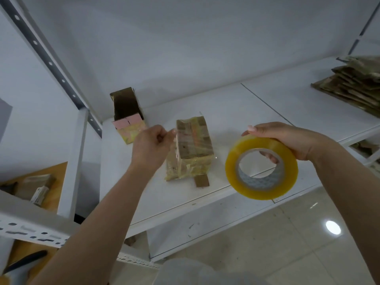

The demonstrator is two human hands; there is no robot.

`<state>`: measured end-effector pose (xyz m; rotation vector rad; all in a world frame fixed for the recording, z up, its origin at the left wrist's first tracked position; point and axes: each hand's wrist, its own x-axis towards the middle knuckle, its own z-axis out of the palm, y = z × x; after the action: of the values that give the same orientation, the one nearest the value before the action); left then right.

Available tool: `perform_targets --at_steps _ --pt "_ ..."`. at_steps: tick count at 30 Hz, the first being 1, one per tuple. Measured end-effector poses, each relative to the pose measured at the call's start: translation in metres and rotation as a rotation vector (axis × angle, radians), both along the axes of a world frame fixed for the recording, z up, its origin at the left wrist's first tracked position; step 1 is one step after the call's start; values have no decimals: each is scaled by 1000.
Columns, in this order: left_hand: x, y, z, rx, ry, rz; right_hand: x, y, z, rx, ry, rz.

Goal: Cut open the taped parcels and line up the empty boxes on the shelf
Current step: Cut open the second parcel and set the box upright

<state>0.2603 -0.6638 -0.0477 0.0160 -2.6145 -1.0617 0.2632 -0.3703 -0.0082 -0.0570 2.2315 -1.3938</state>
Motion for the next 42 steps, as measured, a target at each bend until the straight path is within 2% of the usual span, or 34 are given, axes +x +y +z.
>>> perform_targets --at_steps 5,8,19,27,35,42 --pt "19 -14 -30 83 -25 132 -11 -17 -8 517 119 29" --pt "24 -15 -37 113 1 167 -16 -21 -12 700 199 78" --pt "21 -3 -50 100 9 201 -38 -21 -25 878 238 75" --pt "11 -6 -73 155 -98 216 -59 -38 -47 1045 242 100" --pt "7 -5 -101 386 -316 166 -62 -67 -60 1066 223 181" --pt "10 16 -99 742 -509 174 -58 -95 -64 1169 334 283"
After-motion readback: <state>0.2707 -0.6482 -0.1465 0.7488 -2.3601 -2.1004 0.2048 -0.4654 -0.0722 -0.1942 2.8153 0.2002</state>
